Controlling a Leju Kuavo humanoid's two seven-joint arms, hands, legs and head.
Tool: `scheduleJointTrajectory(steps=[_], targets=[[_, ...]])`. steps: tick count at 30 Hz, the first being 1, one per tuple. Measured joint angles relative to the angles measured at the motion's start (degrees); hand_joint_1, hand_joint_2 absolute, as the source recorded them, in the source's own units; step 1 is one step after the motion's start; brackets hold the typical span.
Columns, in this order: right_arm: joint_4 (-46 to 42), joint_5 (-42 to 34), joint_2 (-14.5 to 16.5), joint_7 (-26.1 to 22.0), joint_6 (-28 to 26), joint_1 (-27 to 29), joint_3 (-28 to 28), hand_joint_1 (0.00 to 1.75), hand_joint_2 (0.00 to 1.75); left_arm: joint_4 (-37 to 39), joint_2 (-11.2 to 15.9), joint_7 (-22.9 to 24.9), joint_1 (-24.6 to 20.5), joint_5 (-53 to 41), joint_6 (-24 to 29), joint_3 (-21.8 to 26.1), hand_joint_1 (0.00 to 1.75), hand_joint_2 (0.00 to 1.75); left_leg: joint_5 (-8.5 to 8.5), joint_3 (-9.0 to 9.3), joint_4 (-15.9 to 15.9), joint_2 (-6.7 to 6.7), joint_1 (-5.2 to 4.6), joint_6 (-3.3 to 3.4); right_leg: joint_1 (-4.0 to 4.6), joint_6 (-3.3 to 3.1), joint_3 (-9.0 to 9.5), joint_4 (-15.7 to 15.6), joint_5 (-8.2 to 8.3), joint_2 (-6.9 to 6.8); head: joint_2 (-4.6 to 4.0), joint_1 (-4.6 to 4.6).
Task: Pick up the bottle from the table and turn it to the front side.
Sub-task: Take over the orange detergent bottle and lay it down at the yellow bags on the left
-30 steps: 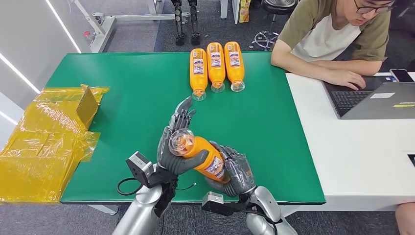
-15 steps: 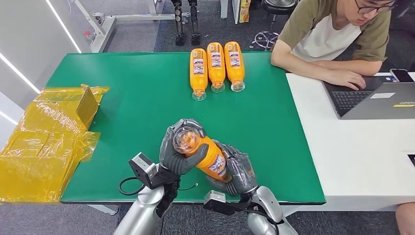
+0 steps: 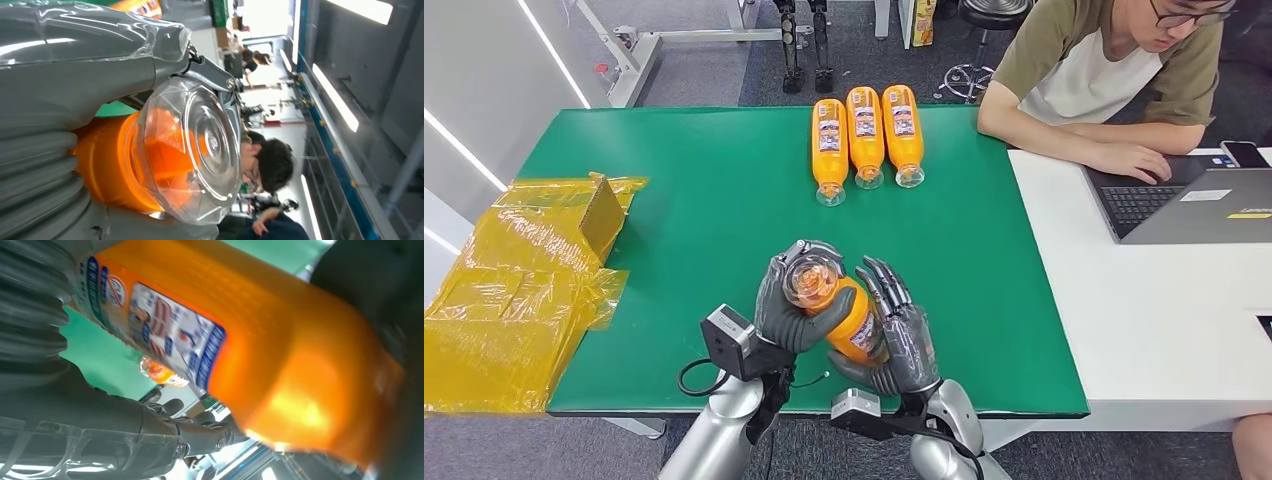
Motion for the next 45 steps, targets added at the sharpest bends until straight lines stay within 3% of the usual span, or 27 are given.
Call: scheduleJointTrajectory(steps=[4, 9, 13, 16, 23, 27, 30, 35, 40, 45], targets=[[-1.14, -3.24, 1.1, -1.56, -2.94, 0.39, 0.63, 0.0, 1.75, -0.26, 0.15, 1.48, 0.03, -0.43, 6.57, 0.06, 1.75, 1.75, 0.0, -0.02, 0.0, -0.01, 0.0, 0.0, 0.0, 0.0, 0.0, 0.0, 0.0, 0.0, 0.01, 0.01], [-2.97, -4.47, 2.05, -2.27, -4.6, 1.1, 1.64, 0.0, 1.75, -4.35, 0.97, 3.84, 1.03, -4.29, 21.57, 1.71, 1.75, 1.75, 0.0, -0.03, -0.01, 0.0, 0.0, 0.0, 0.0, 0.0, 0.0, 0.0, 0.0, 0.01, 0.01, 0.01], [-4.9, -6.21, 3.02, -4.28, -4.69, 2.82, 1.67, 0.0, 1.75, -10.33, 3.04, 7.81, 2.0, -15.02, 37.05, 5.12, 1.75, 1.75, 0.0, -0.03, -0.04, -0.01, 0.03, -0.01, 0.01, -0.04, -0.02, 0.01, -0.03, -0.01, 0.01, 0.01], [-6.65, -10.34, 3.83, -7.48, -4.71, 4.85, 1.43, 0.0, 1.75, -13.93, 4.85, 9.67, 2.23, -25.71, 42.01, 9.26, 1.75, 1.75, 0.01, -0.02, -0.07, -0.03, 0.03, -0.02, 0.01, -0.08, -0.01, 0.03, -0.06, -0.03, 0.01, 0.01], [-10.93, -16.69, 5.45, -10.94, -4.72, 9.67, 0.09, 0.0, 1.75, -17.87, 6.16, 7.16, 2.33, -51.04, 42.4, 26.0, 1.75, 1.75, 0.01, 0.0, -0.08, 0.03, 0.02, -0.03, 0.01, -0.09, -0.03, 0.04, -0.06, 0.02, 0.0, 0.02], [-12.81, -16.81, 5.49, -11.1, -4.72, 10.89, -0.62, 0.0, 1.75, -13.35, 8.4, 8.36, -0.77, -48.2, 40.11, 31.88, 1.75, 1.75, 0.05, 0.02, -0.07, -0.07, 0.01, -0.05, 0.01, -0.08, -0.02, 0.01, -0.06, -0.1, 0.0, 0.03], [-14.12, -15.68, 5.45, -11.19, -4.72, 11.39, -0.82, 0.0, 1.75, -3.2, 12.55, 12.34, -6.18, -43.6, 40.96, 31.01, 1.75, 1.75, 0.13, 0.02, -0.07, 0.0, 0.04, -0.15, 0.02, -0.17, -0.03, 0.03, 0.04, -0.04, -0.01, 0.03], [-15.39, -15.08, 5.45, -10.72, -4.7, 11.71, -0.93, 0.0, 1.75, 12.46, 17.14, 19.16, -14.78, -47.6, 39.25, 27.27, 1.75, 1.75, 0.21, 0.03, -0.06, 0.05, 0.03, -0.22, 0.01, -0.23, -0.04, 0.06, 0.1, 0.03, 0.01, 0.04], [-15.64, -14.97, 5.44, -10.05, -4.71, 11.77, -0.93, 0.0, 1.75, 23.19, 19.32, 26.91, -19.96, -54.32, 34.66, 22.81, 1.75, 1.75, 0.19, 0.03, -0.06, 0.11, 0.03, -0.23, 0.01, -0.24, -0.07, 0.05, 0.1, 0.1, 0.01, 0.04], [-15.91, -14.8, 5.43, -9.56, -4.7, 11.81, -0.91, 0.0, 1.75, 28.53, 20.42, 32.75, -21.15, -60.28, 33.57, 18.57, 1.75, 1.75, 0.17, -0.02, -0.07, 0.11, 0.03, -0.24, 0.01, -0.25, -0.12, 0.05, 0.09, 0.11, 0.01, 0.04]])
